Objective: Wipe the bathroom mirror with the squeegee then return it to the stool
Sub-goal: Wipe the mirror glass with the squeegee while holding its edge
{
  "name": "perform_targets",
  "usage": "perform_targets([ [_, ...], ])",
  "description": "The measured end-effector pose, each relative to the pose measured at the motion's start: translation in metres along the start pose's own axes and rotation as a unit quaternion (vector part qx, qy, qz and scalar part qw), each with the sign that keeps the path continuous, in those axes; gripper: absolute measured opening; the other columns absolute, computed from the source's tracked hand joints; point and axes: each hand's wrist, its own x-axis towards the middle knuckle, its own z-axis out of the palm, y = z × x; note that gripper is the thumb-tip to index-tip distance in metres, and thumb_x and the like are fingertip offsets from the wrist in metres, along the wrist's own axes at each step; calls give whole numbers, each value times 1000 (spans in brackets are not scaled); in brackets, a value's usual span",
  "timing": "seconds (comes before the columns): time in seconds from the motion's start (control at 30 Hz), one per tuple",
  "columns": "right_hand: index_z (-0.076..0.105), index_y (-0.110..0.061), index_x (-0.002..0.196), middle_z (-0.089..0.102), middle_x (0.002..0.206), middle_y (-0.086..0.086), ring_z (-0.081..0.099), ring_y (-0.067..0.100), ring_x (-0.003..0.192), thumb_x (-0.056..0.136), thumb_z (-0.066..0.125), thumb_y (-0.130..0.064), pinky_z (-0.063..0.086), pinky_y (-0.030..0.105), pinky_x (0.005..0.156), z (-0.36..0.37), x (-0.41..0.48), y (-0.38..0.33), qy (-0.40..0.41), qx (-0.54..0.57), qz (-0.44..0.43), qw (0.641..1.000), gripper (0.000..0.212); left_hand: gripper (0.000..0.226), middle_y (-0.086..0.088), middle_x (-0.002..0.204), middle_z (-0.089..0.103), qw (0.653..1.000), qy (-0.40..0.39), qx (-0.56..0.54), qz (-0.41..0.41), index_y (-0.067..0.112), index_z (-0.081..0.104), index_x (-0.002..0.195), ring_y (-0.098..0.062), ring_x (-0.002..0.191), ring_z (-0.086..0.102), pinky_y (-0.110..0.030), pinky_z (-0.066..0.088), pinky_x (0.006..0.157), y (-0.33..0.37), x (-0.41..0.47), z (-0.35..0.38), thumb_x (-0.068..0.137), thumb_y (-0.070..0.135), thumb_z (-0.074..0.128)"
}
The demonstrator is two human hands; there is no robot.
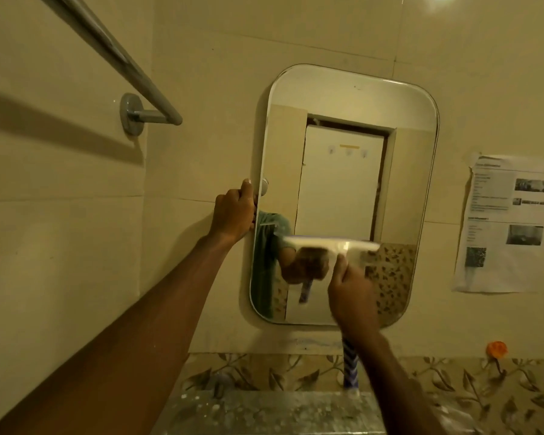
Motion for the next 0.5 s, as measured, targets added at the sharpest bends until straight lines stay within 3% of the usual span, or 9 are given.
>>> perform_targets([
  [0.13,47,-18,65,50,58,0,46,10,51,105,25,-34,28,23,46,9,-26,5,-24,-35,38,998,48,66,-22,83,66,1000,-13,-4,14,4,63,77,-34,79,65,-51,57,75,-4,2,-1,95,54,24],
  [0.27,48,-19,64,51,59,-1,47,11,50,104,27,-37,36,24,47,-5,19,-39,27,16,-22,999,49,75,-19,88,67,999,-36,-33,-14,8,65,82,-33,80,67,-50,58,73,0,2,-9,81,69,22],
  [0.4,50,-21,72,56,63,-2,54,8,51,104,25,-41,37,17,45,1,37,-71,-4,5,-49,999,45,70,-19,83,70,995,-66,-68,-38,-3,67,93,-28,68,68,-33,59,56,9,10,-14,97,50,22],
  [0.5,58,-20,80,56,61,-6,49,3,49,102,29,-41,31,12,43,27,-1,-44,-41,-31,-31,998,42,69,-17,77,69,993,-86,-70,-48,-4,66,91,-25,60,67,-25,53,46,8,17,-15,98,47,20],
])
